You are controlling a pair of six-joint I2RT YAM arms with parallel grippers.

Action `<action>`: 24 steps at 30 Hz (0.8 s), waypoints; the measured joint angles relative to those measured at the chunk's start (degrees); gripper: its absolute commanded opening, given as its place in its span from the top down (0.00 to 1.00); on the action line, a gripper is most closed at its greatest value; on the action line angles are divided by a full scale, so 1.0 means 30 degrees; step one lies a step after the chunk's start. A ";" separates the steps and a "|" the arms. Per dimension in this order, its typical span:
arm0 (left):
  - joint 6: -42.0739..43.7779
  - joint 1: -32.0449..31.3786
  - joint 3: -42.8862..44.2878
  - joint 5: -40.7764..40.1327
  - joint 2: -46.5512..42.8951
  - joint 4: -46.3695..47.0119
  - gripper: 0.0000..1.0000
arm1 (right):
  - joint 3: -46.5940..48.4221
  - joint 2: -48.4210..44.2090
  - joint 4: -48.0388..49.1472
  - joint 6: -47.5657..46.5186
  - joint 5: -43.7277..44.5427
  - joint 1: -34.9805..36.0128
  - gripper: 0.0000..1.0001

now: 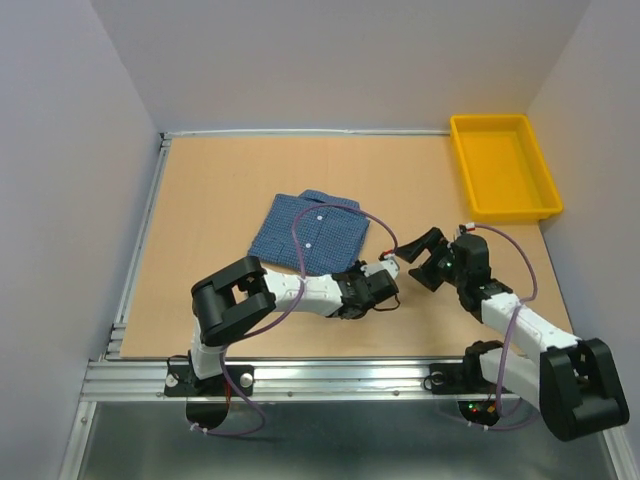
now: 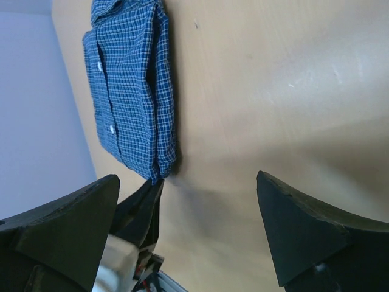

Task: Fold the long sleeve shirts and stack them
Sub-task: Fold the shirt

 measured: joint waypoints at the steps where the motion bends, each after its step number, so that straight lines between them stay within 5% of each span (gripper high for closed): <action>1: -0.0233 0.0015 0.0000 0.0131 -0.0182 -0.0073 0.97 | -0.0197 0.0641 0.1056 0.0350 -0.0342 -0.0007 0.01; 8: -0.1625 0.0080 0.0007 0.1333 -0.1370 -0.0291 0.97 | -0.0321 0.5355 0.6557 0.2361 -0.1443 0.0845 0.01; 24: -0.3636 0.0073 0.0838 0.3628 -0.1749 -0.0670 0.97 | 0.1362 1.2517 1.2859 0.4503 -0.1836 0.3650 0.07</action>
